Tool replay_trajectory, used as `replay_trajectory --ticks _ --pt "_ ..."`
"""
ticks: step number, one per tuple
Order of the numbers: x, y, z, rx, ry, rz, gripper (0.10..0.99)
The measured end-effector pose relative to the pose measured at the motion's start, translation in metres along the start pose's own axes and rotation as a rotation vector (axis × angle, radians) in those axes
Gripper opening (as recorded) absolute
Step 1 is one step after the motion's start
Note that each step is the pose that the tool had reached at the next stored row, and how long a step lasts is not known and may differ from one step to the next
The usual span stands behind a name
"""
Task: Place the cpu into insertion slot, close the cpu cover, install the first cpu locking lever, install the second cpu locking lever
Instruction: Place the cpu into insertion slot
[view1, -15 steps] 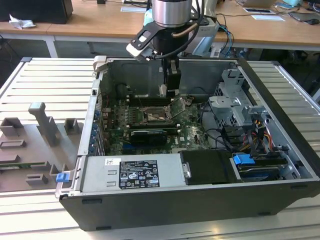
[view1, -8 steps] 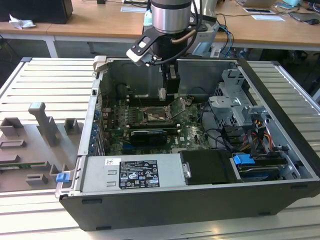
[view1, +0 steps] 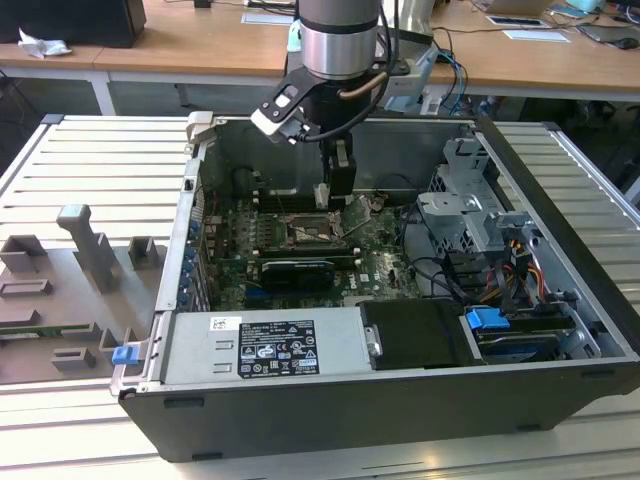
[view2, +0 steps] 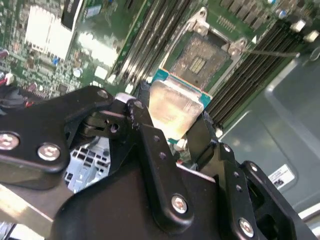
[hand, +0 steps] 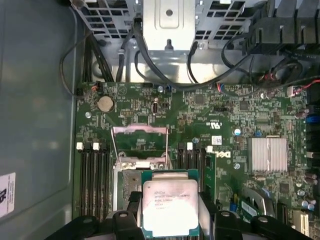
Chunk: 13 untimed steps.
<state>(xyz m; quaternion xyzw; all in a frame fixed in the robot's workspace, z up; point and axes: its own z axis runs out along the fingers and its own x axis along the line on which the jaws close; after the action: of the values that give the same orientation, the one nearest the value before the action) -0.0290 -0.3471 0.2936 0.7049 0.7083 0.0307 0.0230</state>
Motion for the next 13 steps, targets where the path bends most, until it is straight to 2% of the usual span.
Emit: replay_trajectory --ticks 2,13 --pt "0.0001 -0.0047 0.001 0.0 0.0002 0.0 0.537" --pt "0.0 -0.0118 0.0105 0.0 0.0001 0.0 0.537"
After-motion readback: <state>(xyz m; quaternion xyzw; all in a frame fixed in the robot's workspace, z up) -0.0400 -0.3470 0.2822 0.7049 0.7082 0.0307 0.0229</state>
